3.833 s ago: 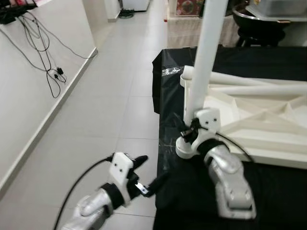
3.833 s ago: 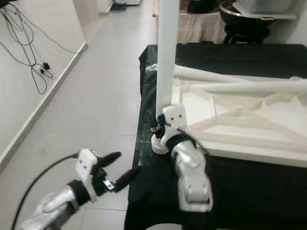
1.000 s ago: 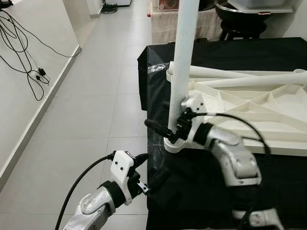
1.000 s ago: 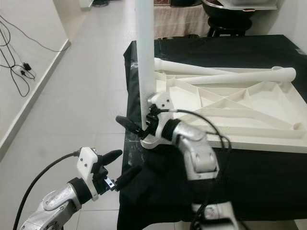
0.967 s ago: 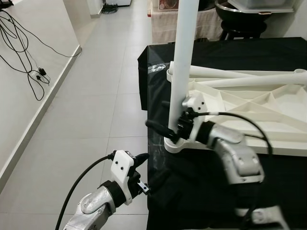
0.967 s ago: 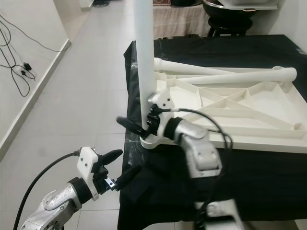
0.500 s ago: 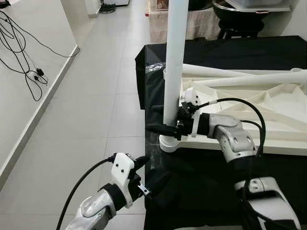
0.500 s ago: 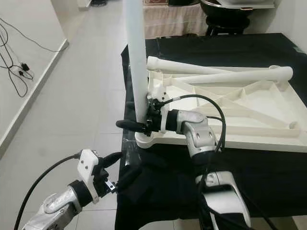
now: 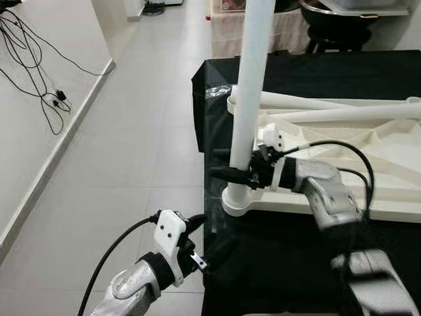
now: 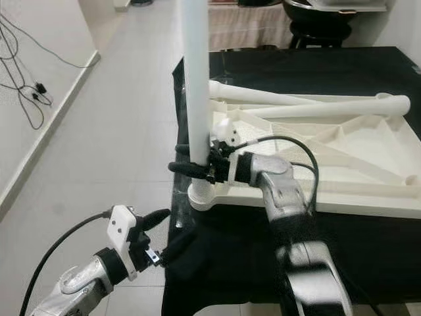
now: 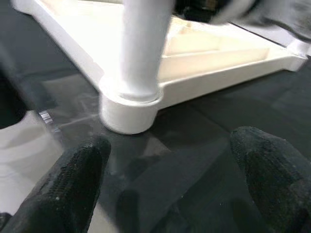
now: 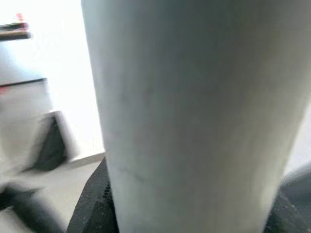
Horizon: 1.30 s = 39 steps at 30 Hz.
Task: Building children table
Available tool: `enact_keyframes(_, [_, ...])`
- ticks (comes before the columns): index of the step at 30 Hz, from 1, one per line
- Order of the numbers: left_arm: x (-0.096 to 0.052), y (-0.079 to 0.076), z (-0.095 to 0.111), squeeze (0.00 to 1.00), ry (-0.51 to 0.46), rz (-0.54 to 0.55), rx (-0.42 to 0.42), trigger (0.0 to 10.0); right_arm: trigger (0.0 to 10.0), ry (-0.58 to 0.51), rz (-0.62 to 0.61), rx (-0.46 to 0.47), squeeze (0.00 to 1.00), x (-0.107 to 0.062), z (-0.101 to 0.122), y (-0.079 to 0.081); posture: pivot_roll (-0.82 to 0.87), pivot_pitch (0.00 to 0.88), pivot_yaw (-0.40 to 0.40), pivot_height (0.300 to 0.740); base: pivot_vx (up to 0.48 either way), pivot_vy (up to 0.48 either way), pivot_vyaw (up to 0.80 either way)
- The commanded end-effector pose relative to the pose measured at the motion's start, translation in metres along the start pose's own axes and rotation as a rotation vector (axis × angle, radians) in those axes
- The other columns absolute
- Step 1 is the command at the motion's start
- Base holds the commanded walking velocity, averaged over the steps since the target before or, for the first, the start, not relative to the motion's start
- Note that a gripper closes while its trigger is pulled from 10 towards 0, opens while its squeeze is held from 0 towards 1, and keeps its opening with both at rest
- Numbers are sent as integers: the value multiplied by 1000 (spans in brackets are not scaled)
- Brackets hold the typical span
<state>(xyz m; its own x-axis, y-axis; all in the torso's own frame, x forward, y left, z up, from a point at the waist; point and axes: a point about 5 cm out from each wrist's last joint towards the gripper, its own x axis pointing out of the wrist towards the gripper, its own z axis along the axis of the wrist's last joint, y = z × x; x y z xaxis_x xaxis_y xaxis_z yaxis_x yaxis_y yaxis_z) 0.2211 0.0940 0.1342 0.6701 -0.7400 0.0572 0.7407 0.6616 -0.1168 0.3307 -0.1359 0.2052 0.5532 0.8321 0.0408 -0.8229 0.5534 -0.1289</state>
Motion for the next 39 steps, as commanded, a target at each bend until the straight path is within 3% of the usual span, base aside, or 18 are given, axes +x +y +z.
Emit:
enact_keyframes(1, [-4,0,-3,0,18,-3,-10,10000,0,70,-225,74,0,-16,-18,-7,-20,196,25,740,0,0,0])
enact_keyframes(2, [-5,2,-3,0,21,-3,-10,10000,0,122,-523,78,0,-22,-32,-2,-31,196,40,740,0,0,0])
enact_keyframes(3, [-5,2,-3,0,21,-3,-10,10000,0,122,-523,78,0,-22,-32,-2,-31,196,40,740,0,0,0])
enact_keyframes(5, [-7,5,-3,0,31,-10,-8,10000,0,230,-697,47,0,-26,-57,35,-20,195,63,740,0,0,0])
enact_keyframes(7, [-7,5,-3,0,36,-13,-7,10000,0,251,-702,27,0,-25,-62,48,-23,189,65,740,0,0,0])
enact_keyframes(13, [-6,6,-5,0,43,-7,-3,10000,0,255,-639,21,0,-13,-61,44,-11,175,48,740,0,0,0])
enact_keyframes(14, [-6,6,-5,0,41,-1,-1,10000,7961,264,-633,26,0,-12,-61,45,-12,172,47,740,0,0,0])
enact_keyframes(15, [-6,6,-5,0,39,2,1,10000,10000,262,-613,42,0,-10,-60,47,-12,172,47,740,0,0,0])
enact_keyframes(17, [-6,6,-6,0,37,5,1,10000,10000,211,-539,91,0,-4,-55,48,-13,163,42,740,0,0,0])
enact_keyframes(18, [-6,6,-6,0,38,5,1,10000,10000,185,-506,115,1000,-1,-51,51,-10,159,41,740,0,0,0])
enact_keyframes(22, [-6,7,-7,0,40,3,2,10000,10000,100,-323,146,1000,8,-37,56,-9,156,41,740,0,0,0])
enact_keyframes(25, [-5,7,-7,0,40,-2,2,10000,10000,41,-115,92,1000,11,-21,51,-7,153,39,740,0,0,0])
enact_keyframes(26, [-5,7,-7,0,40,-2,2,10000,10000,41,-115,92,1000,11,-21,51,-7,153,39,740,0,0,0])
enact_keyframes(28, [-4,5,-7,0,39,-5,2,10000,10000,50,50,23,0,9,-12,41,-4,154,37,740,0,0,0])
enact_keyframes(31, [-2,4,-7,0,36,-4,0,10000,10000,98,210,31,0,10,-16,30,-1,155,38,740,0,0,0])
enact_keyframes(37, [-1,2,-7,0,35,-4,0,10000,10000,131,234,23,0,17,-19,15,11,158,40,740,0,0,0])
enact_keyframes(38, [-1,2,-7,0,35,-4,0,10000,4353,136,231,27,0,22,-18,9,13,160,39,740,0,0,0])
enact_keyframes(39, [-1,2,-7,0,35,-4,0,10000,4353,136,231,27,0,22,-18,9,13,160,39,740,0,0,0])
